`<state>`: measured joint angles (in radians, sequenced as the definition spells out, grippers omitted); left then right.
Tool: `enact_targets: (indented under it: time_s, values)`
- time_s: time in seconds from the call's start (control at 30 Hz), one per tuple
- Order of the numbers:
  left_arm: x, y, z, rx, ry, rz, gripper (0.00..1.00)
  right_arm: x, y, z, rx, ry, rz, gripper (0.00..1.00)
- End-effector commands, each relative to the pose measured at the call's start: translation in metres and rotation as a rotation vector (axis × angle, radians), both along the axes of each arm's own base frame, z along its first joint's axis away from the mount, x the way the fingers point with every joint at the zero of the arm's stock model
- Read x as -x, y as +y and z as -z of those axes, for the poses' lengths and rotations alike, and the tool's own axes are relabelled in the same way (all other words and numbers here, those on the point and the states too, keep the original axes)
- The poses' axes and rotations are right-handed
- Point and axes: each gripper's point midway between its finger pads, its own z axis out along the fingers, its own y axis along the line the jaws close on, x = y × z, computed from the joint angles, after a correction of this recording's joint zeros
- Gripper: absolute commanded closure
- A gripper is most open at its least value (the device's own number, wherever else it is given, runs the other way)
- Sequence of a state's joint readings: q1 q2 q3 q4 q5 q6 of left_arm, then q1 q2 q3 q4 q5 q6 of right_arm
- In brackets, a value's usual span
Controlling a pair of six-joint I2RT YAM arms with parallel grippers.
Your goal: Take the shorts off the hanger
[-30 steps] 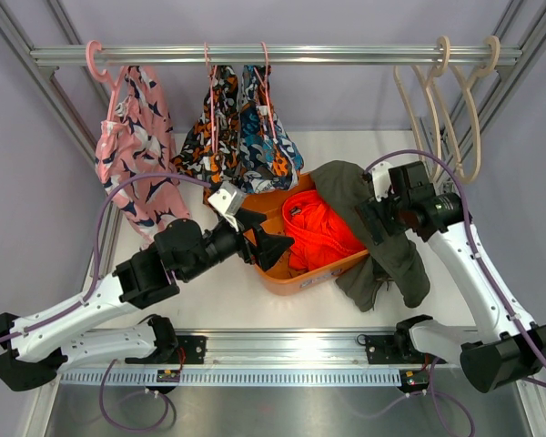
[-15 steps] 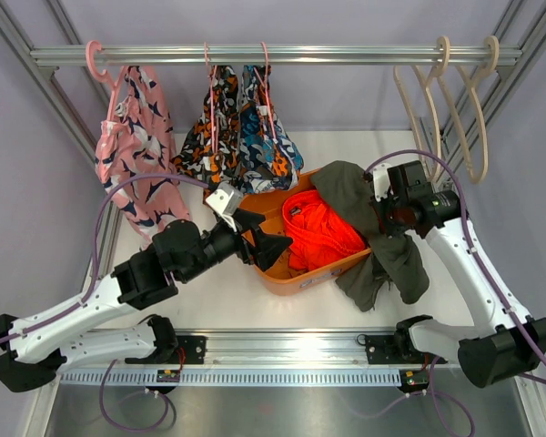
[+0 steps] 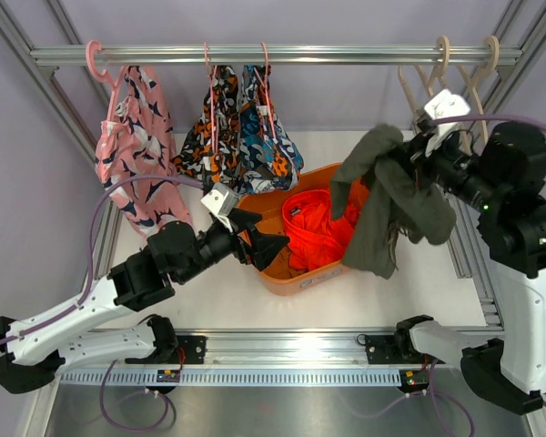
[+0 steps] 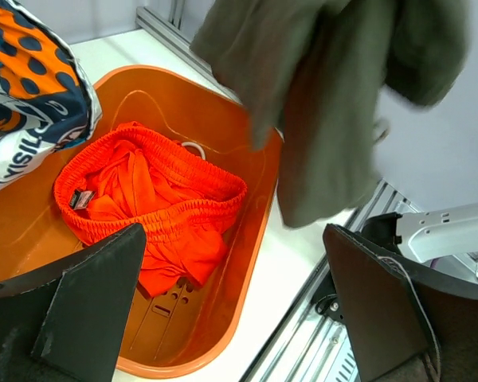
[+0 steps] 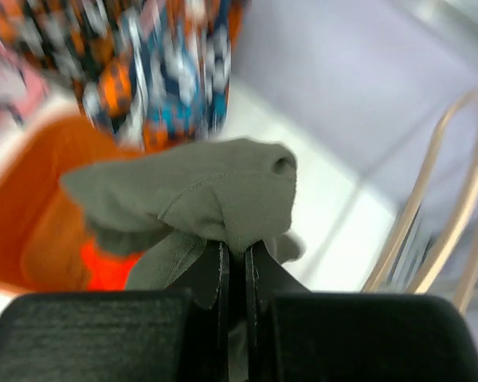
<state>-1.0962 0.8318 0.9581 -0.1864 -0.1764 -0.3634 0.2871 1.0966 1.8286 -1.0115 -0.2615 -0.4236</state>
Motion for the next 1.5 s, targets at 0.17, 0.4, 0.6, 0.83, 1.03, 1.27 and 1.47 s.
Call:
enact_targets:
  time_s: [0.17,0.4,0.6,0.83,1.03,1.27,1.47]
  values:
    - [-0.005,0.015,-0.027,0.062,-0.060,-0.060,0.01,-0.010,0.044,-0.156,-0.252,-0.389,-0.203,1.00]
    - [-0.004,0.028,-0.026,0.077,-0.049,-0.091,0.01,-0.029,0.059,-0.122,-0.313,-0.286,-0.232,1.00]
    - [-0.003,0.037,-0.023,0.072,-0.050,-0.111,0.01,-0.023,0.047,-0.060,-0.273,-0.213,-0.182,1.00]
    - [-0.006,0.034,-0.026,0.058,-0.068,-0.112,0.01,-0.006,0.035,-0.015,-0.252,-0.164,-0.137,1.00]
    - [-0.009,0.023,-0.027,0.041,-0.070,-0.092,0.01,-0.044,0.052,0.076,-0.228,0.082,-0.146,1.00]
    - [-0.011,0.022,-0.025,0.031,-0.048,-0.106,0.01,-0.098,0.076,0.147,-0.264,0.310,-0.134,1.00]
    - [-0.013,0.026,-0.029,0.044,-0.044,-0.131,0.01,-0.120,0.074,0.247,-0.186,0.514,-0.051,1.00]
